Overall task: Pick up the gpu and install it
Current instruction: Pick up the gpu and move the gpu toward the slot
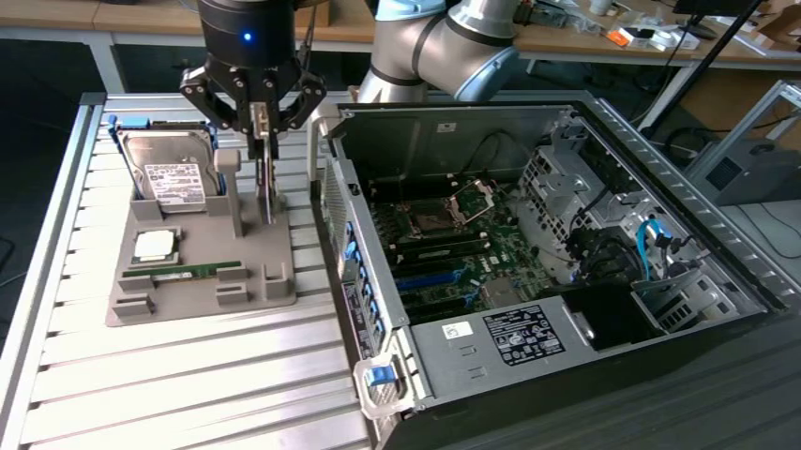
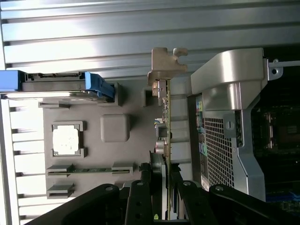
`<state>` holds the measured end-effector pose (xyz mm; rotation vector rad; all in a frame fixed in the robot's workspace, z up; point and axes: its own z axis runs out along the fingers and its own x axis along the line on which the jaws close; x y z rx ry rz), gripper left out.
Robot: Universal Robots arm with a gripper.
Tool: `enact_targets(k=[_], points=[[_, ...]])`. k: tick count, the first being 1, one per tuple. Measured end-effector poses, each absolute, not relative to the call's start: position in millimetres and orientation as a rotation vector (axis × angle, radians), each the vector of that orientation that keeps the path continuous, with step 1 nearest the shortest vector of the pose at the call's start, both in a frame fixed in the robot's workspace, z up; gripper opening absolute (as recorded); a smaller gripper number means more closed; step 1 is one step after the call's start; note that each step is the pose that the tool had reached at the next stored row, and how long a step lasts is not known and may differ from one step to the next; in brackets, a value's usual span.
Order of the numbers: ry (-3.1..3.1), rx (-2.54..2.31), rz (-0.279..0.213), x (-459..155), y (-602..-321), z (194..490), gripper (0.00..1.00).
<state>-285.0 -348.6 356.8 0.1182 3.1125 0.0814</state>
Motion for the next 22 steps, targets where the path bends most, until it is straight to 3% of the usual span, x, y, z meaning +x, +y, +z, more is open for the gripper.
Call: enact_targets(k=[22], points=[[3.112, 0.118, 0.084, -285.0, -348.6, 361.3, 0.27]])
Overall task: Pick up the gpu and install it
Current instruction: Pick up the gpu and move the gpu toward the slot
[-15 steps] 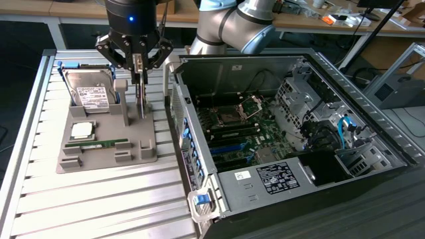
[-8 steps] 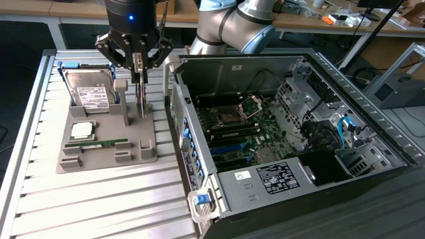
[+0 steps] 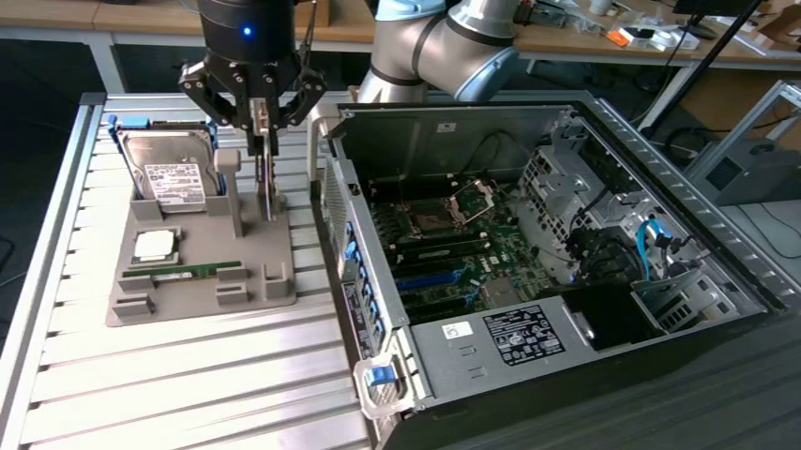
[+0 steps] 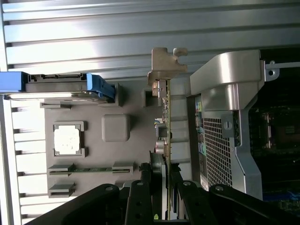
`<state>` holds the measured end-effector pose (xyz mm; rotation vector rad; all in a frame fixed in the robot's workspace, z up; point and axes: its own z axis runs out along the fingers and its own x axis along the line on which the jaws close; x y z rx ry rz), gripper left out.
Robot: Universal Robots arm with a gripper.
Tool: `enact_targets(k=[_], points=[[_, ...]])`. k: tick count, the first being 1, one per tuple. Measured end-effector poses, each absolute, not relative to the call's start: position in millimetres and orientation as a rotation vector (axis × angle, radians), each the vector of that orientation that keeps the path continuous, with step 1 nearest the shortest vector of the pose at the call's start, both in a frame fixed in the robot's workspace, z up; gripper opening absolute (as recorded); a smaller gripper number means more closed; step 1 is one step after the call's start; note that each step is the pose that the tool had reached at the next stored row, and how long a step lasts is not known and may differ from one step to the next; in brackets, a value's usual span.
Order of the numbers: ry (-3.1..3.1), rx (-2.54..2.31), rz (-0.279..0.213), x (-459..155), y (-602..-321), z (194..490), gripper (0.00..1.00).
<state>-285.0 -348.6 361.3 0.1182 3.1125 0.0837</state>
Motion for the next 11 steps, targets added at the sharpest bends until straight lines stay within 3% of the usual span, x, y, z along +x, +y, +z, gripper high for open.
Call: enact_targets(k=[11], points=[[3.112, 0.118, 0.086, -285.0, -348.6, 363.4, 0.27]])
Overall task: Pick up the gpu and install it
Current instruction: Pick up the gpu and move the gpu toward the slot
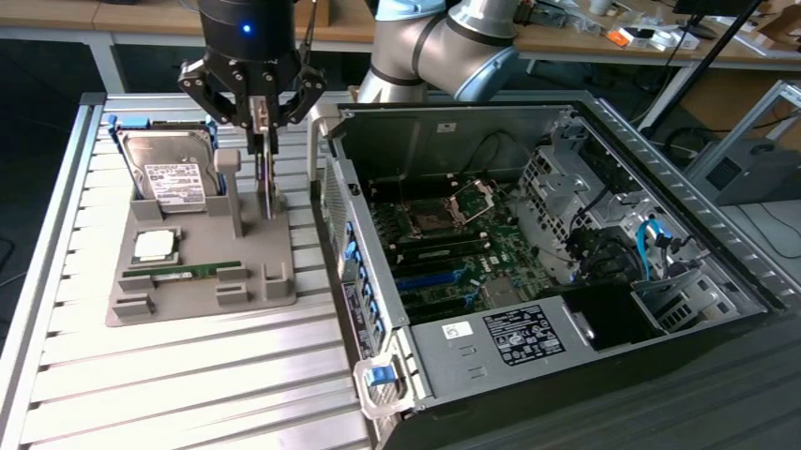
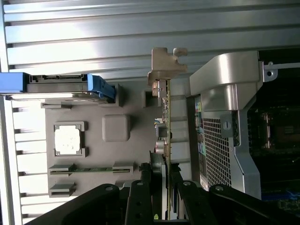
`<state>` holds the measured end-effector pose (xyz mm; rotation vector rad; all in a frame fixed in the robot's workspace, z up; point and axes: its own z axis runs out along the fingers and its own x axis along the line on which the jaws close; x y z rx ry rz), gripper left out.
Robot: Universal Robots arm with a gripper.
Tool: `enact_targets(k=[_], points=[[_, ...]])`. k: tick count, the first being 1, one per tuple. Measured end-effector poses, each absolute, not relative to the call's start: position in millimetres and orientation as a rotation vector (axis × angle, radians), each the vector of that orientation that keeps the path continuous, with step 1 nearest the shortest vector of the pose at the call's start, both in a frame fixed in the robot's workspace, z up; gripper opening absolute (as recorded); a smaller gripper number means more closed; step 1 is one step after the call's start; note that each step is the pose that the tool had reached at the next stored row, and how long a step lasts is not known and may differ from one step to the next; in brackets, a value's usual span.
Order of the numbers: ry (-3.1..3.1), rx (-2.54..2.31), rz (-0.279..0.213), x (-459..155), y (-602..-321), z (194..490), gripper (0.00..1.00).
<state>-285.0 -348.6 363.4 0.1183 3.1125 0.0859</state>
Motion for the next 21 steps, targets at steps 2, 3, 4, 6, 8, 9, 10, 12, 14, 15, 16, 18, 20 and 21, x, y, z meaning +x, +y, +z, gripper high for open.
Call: enact_targets(k=[2, 3, 4, 6, 8, 9, 10, 12, 14, 15, 16, 18, 20, 21], points=[[3.112, 0.118, 0.087, -285.0, -348.6, 364.5, 0.27], [3.112, 0.118, 0.088, -285.0, -348.6, 365.5, 0.27], [3.112, 0.118, 0.088, -285.0, -348.6, 365.6, 0.27], [3.113, 0.118, 0.089, -285.0, -348.6, 366.0, 0.27], [3.112, 0.118, 0.089, -285.0, -348.6, 366.3, 0.27], [3.112, 0.118, 0.09, -285.0, -348.6, 366.5, 0.27], [3.112, 0.118, 0.091, -285.0, -348.6, 366.8, 0.27], [3.112, 0.118, 0.091, -285.0, -348.6, 367.3, 0.27], [3.112, 0.118, 0.092, -285.0, -348.6, 367.7, 0.27], [3.112, 0.118, 0.092, -285.0, -348.6, 367.8, 0.27], [3.112, 0.118, 0.093, -285.0, -348.6, 368.5, 0.27], [3.112, 0.118, 0.094, -285.0, -348.6, 369.3, 0.27], [3.112, 0.118, 0.095, -285.0, -348.6, 369.6, 0.27], [3.112, 0.118, 0.095, -285.0, -348.6, 369.7, 0.27]])
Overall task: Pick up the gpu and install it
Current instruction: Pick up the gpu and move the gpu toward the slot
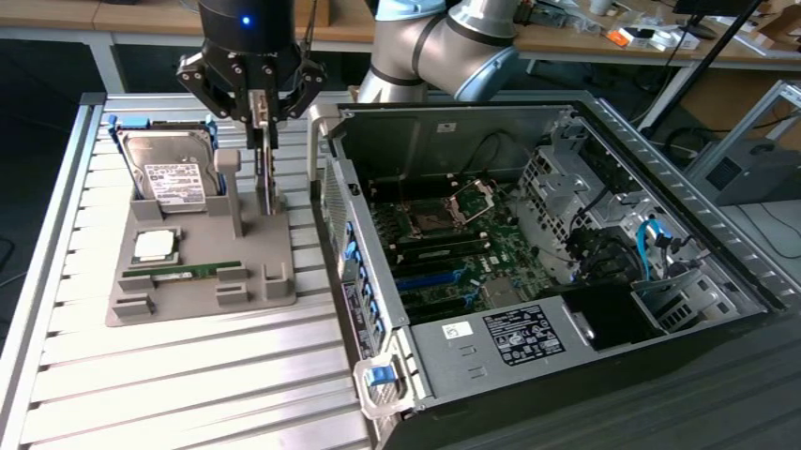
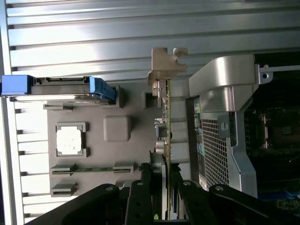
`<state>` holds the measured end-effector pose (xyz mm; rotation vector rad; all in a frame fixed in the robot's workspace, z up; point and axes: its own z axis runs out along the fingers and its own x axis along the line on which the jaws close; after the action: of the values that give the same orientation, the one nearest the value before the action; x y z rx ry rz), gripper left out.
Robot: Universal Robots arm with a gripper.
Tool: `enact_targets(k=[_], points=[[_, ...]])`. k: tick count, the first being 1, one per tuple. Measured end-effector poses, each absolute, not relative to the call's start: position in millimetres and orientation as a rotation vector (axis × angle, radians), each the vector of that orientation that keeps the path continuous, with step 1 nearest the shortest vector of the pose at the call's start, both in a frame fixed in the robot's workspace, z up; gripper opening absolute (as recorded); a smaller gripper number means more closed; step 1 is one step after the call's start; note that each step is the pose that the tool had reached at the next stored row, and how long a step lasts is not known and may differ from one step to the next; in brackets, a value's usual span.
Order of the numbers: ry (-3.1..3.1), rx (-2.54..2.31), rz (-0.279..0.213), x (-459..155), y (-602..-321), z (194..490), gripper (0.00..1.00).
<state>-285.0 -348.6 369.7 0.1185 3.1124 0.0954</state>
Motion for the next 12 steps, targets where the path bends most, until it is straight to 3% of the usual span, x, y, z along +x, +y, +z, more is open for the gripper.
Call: enact_targets(k=[12], points=[[3.112, 0.118, 0.099, -285.0, -348.6, 372.5, 0.27]])
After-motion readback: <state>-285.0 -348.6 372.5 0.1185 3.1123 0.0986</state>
